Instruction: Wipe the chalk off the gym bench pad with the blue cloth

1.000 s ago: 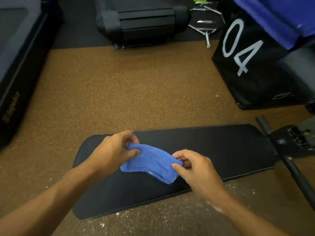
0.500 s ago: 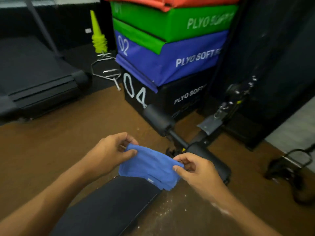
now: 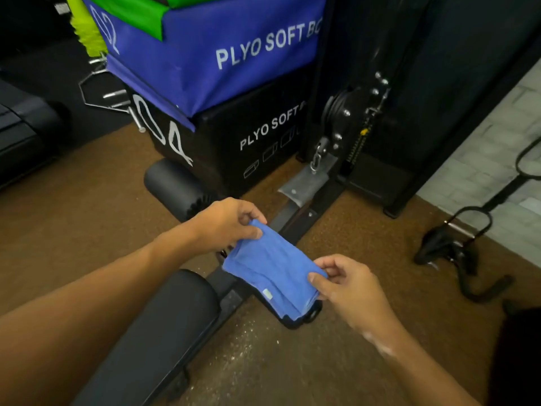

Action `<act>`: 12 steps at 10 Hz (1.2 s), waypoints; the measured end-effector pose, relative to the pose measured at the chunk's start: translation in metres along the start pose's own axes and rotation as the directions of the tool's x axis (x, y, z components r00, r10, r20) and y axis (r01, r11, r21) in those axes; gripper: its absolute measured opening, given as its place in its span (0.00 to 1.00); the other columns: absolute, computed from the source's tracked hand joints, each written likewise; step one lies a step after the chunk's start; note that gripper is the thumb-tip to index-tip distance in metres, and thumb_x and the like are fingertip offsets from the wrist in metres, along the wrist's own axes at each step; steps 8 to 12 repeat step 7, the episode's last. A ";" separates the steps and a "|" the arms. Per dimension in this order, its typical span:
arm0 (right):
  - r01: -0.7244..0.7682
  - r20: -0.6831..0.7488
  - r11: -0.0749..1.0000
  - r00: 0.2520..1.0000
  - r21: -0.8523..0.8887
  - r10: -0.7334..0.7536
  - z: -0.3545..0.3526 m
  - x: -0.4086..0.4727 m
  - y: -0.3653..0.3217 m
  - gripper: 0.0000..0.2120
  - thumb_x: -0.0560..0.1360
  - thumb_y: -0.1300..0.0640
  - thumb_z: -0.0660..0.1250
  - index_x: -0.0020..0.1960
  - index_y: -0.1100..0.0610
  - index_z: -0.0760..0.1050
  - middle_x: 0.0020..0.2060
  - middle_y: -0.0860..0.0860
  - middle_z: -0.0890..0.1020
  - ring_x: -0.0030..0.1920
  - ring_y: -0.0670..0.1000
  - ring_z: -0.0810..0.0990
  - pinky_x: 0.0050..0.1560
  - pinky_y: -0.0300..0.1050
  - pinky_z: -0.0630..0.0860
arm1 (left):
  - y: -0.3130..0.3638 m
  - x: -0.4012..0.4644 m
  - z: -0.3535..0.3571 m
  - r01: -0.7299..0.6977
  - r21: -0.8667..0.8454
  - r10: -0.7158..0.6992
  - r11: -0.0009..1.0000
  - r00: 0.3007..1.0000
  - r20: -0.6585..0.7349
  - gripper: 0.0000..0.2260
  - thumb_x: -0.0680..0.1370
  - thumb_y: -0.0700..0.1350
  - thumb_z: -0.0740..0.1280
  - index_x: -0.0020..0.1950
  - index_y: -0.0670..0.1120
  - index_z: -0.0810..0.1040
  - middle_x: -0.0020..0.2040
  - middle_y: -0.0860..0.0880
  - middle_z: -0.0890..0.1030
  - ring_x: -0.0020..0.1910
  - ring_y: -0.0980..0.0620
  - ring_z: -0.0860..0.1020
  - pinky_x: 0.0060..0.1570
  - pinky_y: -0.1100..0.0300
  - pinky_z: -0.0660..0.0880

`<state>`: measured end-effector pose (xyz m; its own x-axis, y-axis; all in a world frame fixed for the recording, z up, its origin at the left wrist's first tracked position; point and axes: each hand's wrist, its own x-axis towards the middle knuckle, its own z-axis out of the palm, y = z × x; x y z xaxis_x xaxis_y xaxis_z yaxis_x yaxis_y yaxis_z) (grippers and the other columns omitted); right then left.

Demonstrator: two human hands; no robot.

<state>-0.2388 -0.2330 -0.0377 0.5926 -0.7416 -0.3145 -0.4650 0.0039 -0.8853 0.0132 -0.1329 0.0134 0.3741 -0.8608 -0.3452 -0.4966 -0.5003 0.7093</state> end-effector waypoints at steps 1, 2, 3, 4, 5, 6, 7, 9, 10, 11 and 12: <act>0.005 0.019 0.998 1.000 -0.056 -0.004 0.005 0.010 0.020 0.07 0.72 0.58 0.77 0.46 0.48 0.82 0.40 0.48 0.85 0.39 0.47 0.85 0.43 0.49 0.84 | -0.017 0.020 0.014 0.020 0.106 -0.025 0.994 0.999 0.043 0.07 0.79 0.47 0.72 0.57 0.54 0.82 0.45 0.54 0.84 0.43 0.56 0.82 0.38 0.67 0.77; 0.247 0.058 0.906 0.968 -0.344 -0.242 0.007 0.010 0.023 0.10 0.75 0.57 0.74 0.52 0.46 0.79 0.47 0.42 0.80 0.45 0.43 0.79 0.47 0.43 0.77 | -0.026 0.029 0.024 -0.016 0.197 0.011 0.980 1.000 0.024 0.09 0.79 0.48 0.71 0.59 0.55 0.81 0.42 0.56 0.80 0.41 0.59 0.78 0.40 0.68 0.74; 0.516 0.221 0.603 0.840 -0.608 -0.495 0.010 0.008 0.020 0.10 0.77 0.59 0.70 0.56 0.50 0.77 0.54 0.46 0.75 0.53 0.49 0.75 0.48 0.46 0.77 | -0.030 0.036 0.028 -0.098 0.372 0.093 0.923 0.995 0.032 0.14 0.79 0.51 0.70 0.65 0.56 0.79 0.53 0.52 0.76 0.50 0.54 0.75 0.50 0.62 0.69; 0.564 0.320 0.463 0.802 -0.684 -0.504 0.012 0.012 0.022 0.09 0.76 0.60 0.70 0.54 0.50 0.78 0.52 0.46 0.77 0.51 0.52 0.77 0.46 0.50 0.80 | -0.026 0.034 0.027 -0.129 0.424 0.115 0.896 0.992 0.059 0.15 0.81 0.51 0.67 0.68 0.54 0.78 0.59 0.50 0.74 0.55 0.53 0.73 0.53 0.63 0.65; 0.583 0.347 0.418 0.784 -0.697 -0.515 0.011 0.012 0.013 0.08 0.80 0.49 0.63 0.58 0.46 0.76 0.56 0.43 0.77 0.56 0.49 0.77 0.52 0.46 0.79 | -0.024 0.020 0.036 -0.174 0.496 0.177 0.851 0.983 0.042 0.18 0.83 0.57 0.61 0.72 0.55 0.75 0.67 0.50 0.73 0.65 0.49 0.72 0.66 0.57 0.67; 0.564 0.382 0.374 0.803 -0.737 -0.457 0.017 0.009 0.012 0.21 0.80 0.39 0.58 0.67 0.47 0.76 0.64 0.45 0.79 0.63 0.50 0.78 0.56 0.46 0.80 | -0.025 0.005 0.045 -0.171 0.590 0.188 0.789 0.982 0.034 0.26 0.81 0.64 0.57 0.78 0.58 0.64 0.77 0.49 0.65 0.73 0.47 0.65 0.74 0.49 0.64; 0.561 0.450 0.321 0.817 -0.763 -0.360 0.024 0.004 0.006 0.27 0.80 0.36 0.55 0.74 0.46 0.70 0.71 0.48 0.75 0.67 0.54 0.78 0.59 0.50 0.80 | -0.024 -0.010 0.040 -0.152 0.596 0.150 0.788 0.987 0.054 0.31 0.80 0.65 0.57 0.82 0.58 0.55 0.82 0.48 0.56 0.79 0.45 0.57 0.77 0.48 0.57; 0.561 0.450 0.321 0.817 -0.763 -0.360 0.024 0.004 0.006 0.27 0.80 0.36 0.55 0.74 0.46 0.70 0.71 0.48 0.75 0.67 0.54 0.78 0.59 0.50 0.80 | -0.024 -0.010 0.040 -0.152 0.596 0.150 0.788 0.987 0.054 0.31 0.80 0.65 0.57 0.82 0.58 0.55 0.82 0.48 0.56 0.79 0.45 0.57 0.77 0.48 0.57; 0.561 0.450 0.321 0.817 -0.763 -0.360 0.024 0.004 0.006 0.27 0.80 0.36 0.55 0.74 0.46 0.70 0.71 0.48 0.75 0.67 0.54 0.78 0.59 0.50 0.80 | -0.024 -0.010 0.040 -0.152 0.596 0.150 0.788 0.987 0.054 0.31 0.80 0.65 0.57 0.82 0.58 0.55 0.82 0.48 0.56 0.79 0.45 0.57 0.77 0.48 0.57; 0.561 0.450 0.321 0.817 -0.763 -0.360 0.024 0.004 0.006 0.27 0.80 0.36 0.55 0.74 0.46 0.70 0.71 0.48 0.75 0.67 0.54 0.78 0.59 0.50 0.80 | -0.024 -0.010 0.040 -0.152 0.596 0.150 0.788 0.987 0.054 0.31 0.80 0.65 0.57 0.82 0.58 0.55 0.82 0.48 0.56 0.79 0.45 0.57 0.77 0.48 0.57; 0.561 0.450 0.321 0.817 -0.763 -0.360 0.024 0.004 0.006 0.27 0.80 0.36 0.55 0.74 0.46 0.70 0.71 0.48 0.75 0.67 0.54 0.78 0.59 0.50 0.80 | -0.024 -0.010 0.040 -0.152 0.596 0.150 0.788 0.987 0.054 0.31 0.80 0.65 0.57 0.82 0.58 0.55 0.82 0.48 0.56 0.79 0.45 0.57 0.77 0.48 0.57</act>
